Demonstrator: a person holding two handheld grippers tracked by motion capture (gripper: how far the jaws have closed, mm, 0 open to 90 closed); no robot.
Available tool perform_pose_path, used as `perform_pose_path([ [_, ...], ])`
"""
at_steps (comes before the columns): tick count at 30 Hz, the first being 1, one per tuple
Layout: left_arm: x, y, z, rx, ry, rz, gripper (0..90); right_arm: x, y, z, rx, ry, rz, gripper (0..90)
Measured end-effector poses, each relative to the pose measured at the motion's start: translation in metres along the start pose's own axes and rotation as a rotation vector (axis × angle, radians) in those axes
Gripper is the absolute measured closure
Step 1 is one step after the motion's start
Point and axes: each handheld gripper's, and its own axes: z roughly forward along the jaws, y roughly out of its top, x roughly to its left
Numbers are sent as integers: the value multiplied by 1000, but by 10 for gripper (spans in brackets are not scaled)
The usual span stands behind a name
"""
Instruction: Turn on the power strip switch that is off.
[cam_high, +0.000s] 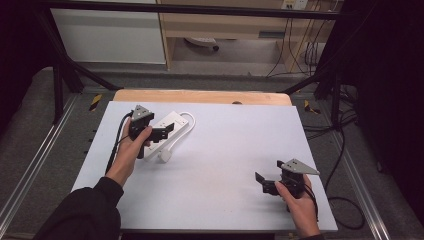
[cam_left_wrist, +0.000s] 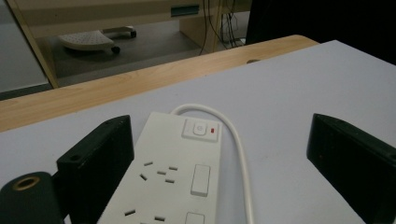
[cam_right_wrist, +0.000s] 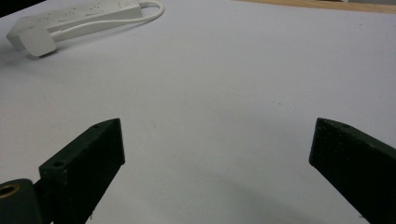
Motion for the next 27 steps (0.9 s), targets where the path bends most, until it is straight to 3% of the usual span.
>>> perform_pose_path([
  [18, 9, 10, -39, -27, -2, -28, 76, -1, 0, 0, 1, -1, 4, 38],
  [27, 12, 2, -63, -43, -5, -39, 84, -1, 0, 0, -1, -4, 4, 38],
])
